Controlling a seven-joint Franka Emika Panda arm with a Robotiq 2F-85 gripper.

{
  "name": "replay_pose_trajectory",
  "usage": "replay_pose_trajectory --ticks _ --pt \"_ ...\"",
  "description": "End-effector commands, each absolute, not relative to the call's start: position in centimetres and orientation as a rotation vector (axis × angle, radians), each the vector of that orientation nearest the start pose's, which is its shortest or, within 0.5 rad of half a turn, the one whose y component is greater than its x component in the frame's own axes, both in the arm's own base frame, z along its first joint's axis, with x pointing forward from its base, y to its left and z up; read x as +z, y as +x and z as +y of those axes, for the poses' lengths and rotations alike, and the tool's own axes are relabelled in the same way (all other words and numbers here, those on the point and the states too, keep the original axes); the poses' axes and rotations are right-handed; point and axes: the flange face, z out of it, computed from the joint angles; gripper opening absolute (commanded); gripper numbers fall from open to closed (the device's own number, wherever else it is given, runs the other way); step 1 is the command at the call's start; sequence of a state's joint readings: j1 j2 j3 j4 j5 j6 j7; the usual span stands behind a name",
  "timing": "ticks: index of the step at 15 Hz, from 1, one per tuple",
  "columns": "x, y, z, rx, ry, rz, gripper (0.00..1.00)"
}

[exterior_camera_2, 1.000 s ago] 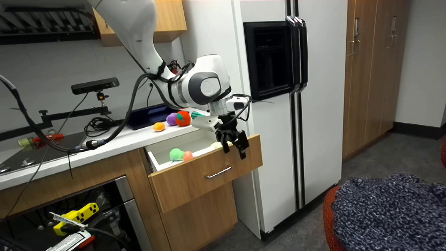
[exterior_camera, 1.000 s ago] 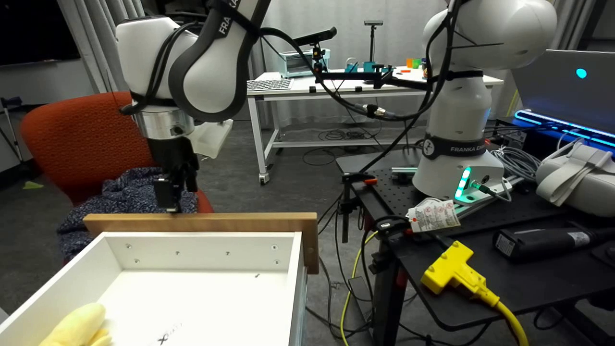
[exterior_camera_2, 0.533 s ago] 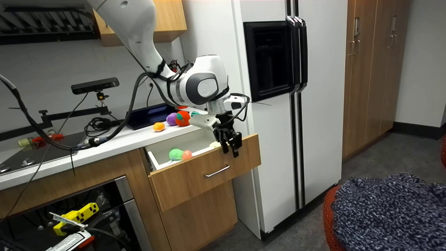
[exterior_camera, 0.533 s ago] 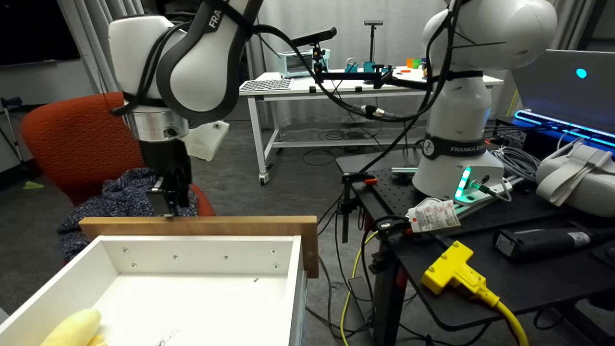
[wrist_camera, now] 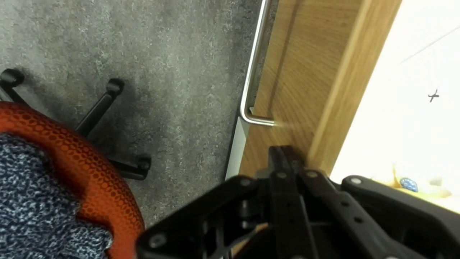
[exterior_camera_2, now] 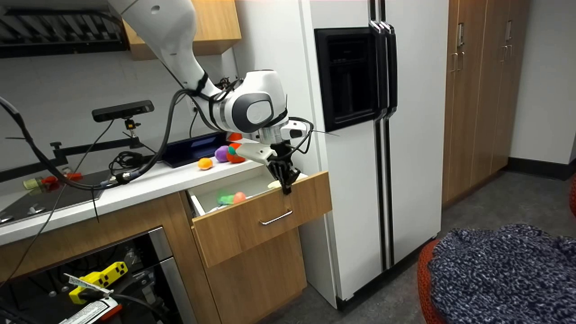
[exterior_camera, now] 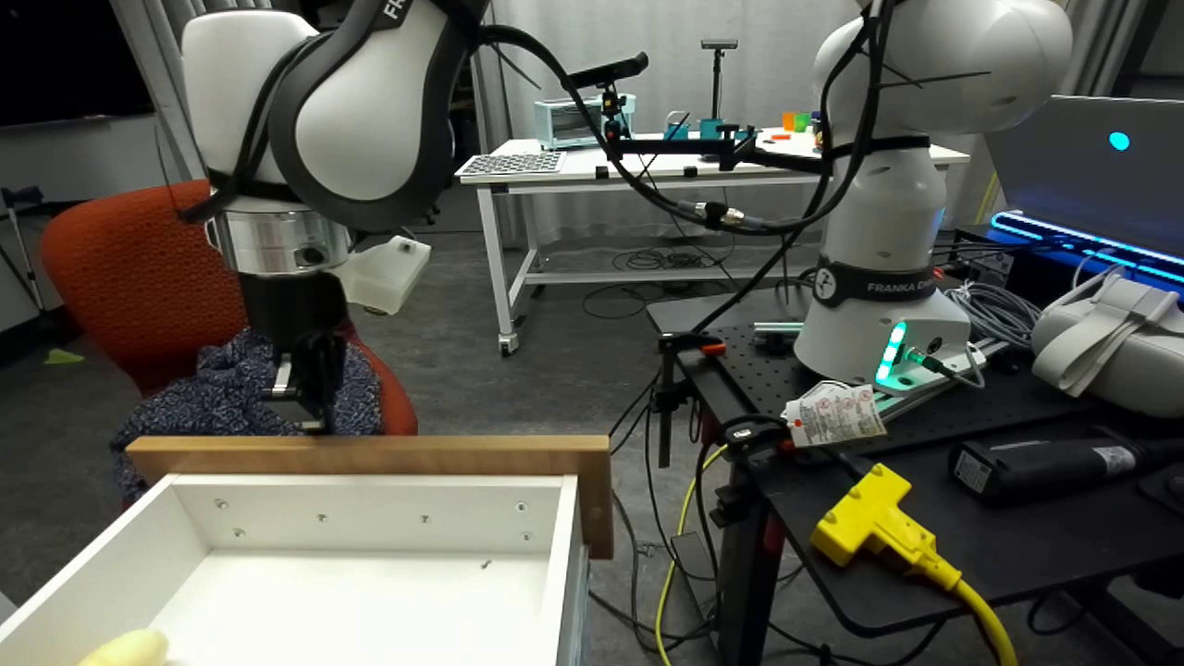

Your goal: Close the open drawer on the right

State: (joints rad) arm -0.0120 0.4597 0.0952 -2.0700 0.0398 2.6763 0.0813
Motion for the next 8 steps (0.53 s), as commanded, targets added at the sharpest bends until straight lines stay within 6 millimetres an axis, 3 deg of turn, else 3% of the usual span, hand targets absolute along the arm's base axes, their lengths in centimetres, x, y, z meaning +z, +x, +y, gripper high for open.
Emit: replay_pose_trajectory --ticks 1,8 --pt "23.6 60.7 6.9 -0.244 -3.009 -0.008 0.0" --pt "24.4 60.8 11.4 -0.243 -2.925 -0.138 0.0"
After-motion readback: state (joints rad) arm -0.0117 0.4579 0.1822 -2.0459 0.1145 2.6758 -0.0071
